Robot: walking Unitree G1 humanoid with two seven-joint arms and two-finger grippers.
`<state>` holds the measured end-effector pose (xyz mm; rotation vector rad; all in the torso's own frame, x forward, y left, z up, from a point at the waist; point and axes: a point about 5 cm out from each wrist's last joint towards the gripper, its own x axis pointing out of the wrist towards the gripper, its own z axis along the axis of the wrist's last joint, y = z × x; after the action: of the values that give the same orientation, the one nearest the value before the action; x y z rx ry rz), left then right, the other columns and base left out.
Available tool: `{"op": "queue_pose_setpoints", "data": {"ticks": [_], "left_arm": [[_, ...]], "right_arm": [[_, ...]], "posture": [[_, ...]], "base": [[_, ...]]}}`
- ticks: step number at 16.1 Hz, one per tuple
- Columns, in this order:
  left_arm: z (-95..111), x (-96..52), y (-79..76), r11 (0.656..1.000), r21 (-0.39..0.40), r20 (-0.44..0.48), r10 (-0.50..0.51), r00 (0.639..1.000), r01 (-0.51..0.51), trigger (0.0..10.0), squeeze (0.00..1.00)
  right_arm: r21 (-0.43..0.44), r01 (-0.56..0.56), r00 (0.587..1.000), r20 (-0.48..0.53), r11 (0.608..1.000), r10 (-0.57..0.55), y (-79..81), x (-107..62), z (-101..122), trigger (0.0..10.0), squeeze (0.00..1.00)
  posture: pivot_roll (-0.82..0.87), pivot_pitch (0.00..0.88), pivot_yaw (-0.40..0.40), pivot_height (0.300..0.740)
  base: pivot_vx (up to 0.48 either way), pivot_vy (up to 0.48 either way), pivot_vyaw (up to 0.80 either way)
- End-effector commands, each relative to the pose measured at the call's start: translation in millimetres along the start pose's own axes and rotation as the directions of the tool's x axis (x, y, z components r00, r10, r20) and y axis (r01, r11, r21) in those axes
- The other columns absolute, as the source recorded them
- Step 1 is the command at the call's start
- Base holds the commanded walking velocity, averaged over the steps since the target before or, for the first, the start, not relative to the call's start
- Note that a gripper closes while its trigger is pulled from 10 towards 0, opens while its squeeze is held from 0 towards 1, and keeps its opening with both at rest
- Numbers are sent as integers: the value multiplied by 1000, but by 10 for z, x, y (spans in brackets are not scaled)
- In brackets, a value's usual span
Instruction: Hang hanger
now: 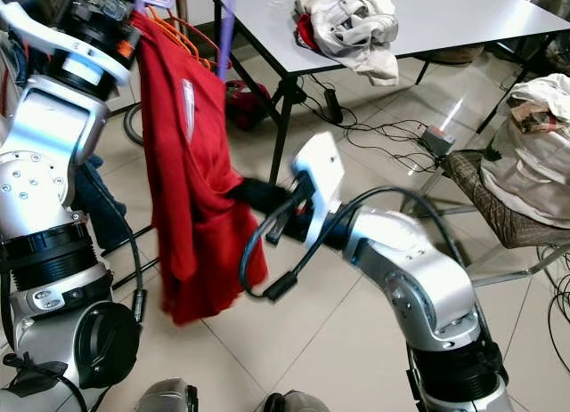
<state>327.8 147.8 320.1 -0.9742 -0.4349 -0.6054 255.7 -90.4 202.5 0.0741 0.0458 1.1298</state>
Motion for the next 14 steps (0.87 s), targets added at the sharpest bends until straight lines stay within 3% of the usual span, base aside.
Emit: {"op": "queue_pose_setpoints", "data": {"ticks": [1,2,3,4,6,7,8,9,10,11,13,14], "left_arm": [[89,94,-25,998,30,75,44,996,-46,10000,0],[125,109,10,995,38,105,83,991,-88,10000,0],[206,128,80,966,188,169,146,975,-177,10000,0],[281,141,153,879,404,234,167,958,-252,10000,0],[279,128,192,792,556,220,155,963,-254,10000,0],[332,94,249,687,665,248,166,954,-292,10000,0],[392,60,291,626,699,297,186,937,-346,10000,0],[437,29,322,586,713,338,194,921,-385,10000,0],[489,-17,369,518,722,411,213,887,-459,10000,0],[490,-35,402,501,707,447,231,864,-500,10000,0],[595,-134,530,516,527,606,329,724,-676,10000,0],[622,-147,553,506,499,631,345,695,-704,10000,0]], "right_arm": [[-7,-31,999,-11,999,31,56,-27,6,0,0],[-6,-37,999,-15,999,37,66,-28,-4,0,0],[-5,-28,1000,-9,1000,28,69,-23,-9,0,0],[-16,16,1000,5,1000,-16,27,-15,2,0,0],[-29,69,997,24,997,-68,-73,-65,54,0,0],[-38,118,992,42,992,-116,-188,-156,122,0,0],[-33,147,987,67,989,-144,-248,-214,175,0,0],[-22,173,981,95,985,-170,-300,-262,230,0,0],[-9,199,972,132,980,-196,-354,-323,301,0,0],[-4,208,968,143,978,-205,-367,-334,317,0,0],[13,201,966,166,980,-200,-336,-315,331,0,0],[18,196,966,168,980,-197,-327,-309,328,0,0]], "posture": [[28,33,-96,740],[28,33,-96,740],[30,28,-98,740],[27,21,-95,740],[24,21,-91,740],[25,22,-90,740],[24,23,-91,740],[26,23,-92,740],[26,23,-92,740],[25,24,-91,740],[23,26,-88,740],[22,26,-88,740]], "base": [[0,0,0],[0,0,0],[0,0,0],[0,0,0],[0,0,0],[0,0,0],[0,0,0],[0,0,0],[0,0,0],[0,0,0],[0,0,0],[0,0,0]]}}
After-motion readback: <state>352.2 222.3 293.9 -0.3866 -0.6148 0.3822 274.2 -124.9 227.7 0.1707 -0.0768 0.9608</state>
